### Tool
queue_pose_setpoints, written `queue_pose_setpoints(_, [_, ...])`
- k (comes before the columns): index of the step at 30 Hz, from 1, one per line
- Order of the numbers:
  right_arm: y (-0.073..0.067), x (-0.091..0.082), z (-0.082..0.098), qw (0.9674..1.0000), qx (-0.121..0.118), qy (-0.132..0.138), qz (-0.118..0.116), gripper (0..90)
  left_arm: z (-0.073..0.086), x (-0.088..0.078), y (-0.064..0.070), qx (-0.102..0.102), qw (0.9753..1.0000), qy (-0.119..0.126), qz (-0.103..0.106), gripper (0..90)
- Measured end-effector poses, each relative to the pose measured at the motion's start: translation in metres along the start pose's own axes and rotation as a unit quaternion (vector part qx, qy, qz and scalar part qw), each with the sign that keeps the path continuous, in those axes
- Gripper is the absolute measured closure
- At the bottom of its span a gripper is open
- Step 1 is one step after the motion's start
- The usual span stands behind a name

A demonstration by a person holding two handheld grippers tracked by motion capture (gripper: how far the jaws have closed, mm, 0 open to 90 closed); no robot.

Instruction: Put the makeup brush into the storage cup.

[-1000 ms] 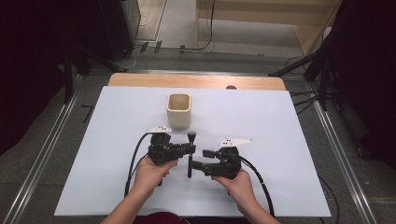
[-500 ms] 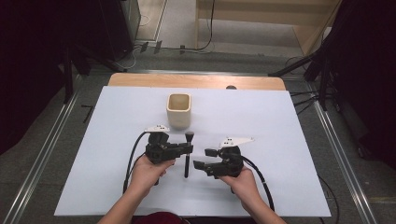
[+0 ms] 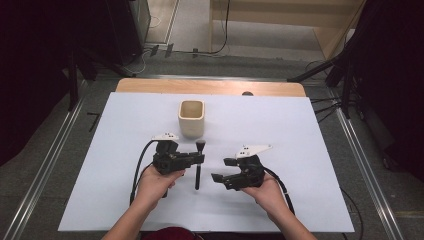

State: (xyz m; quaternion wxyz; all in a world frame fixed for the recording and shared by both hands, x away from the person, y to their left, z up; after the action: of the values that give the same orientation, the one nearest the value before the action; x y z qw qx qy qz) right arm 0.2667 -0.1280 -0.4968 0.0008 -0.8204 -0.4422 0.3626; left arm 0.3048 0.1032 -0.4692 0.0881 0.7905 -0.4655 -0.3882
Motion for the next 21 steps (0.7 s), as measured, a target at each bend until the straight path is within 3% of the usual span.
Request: queue_pose_setpoints(21, [0.001, -0.017, 0.003, 0.9990, -0.033, -0.030, 0.000, 24.7, -0.002, -0.007, -0.001, -0.002, 1.0000, 0.002, 0.009, 77.3])
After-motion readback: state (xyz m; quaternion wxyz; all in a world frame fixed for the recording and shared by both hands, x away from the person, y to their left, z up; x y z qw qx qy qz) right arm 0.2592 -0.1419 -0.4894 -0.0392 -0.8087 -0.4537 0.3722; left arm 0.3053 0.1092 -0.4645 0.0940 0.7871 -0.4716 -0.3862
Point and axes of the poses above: each handheld gripper's, and its own axes: x roughly forward along the jaws, z roughly out of its underside, y roughly to its right, the point moved 2 cm from there along x, roughly forward along the jaws
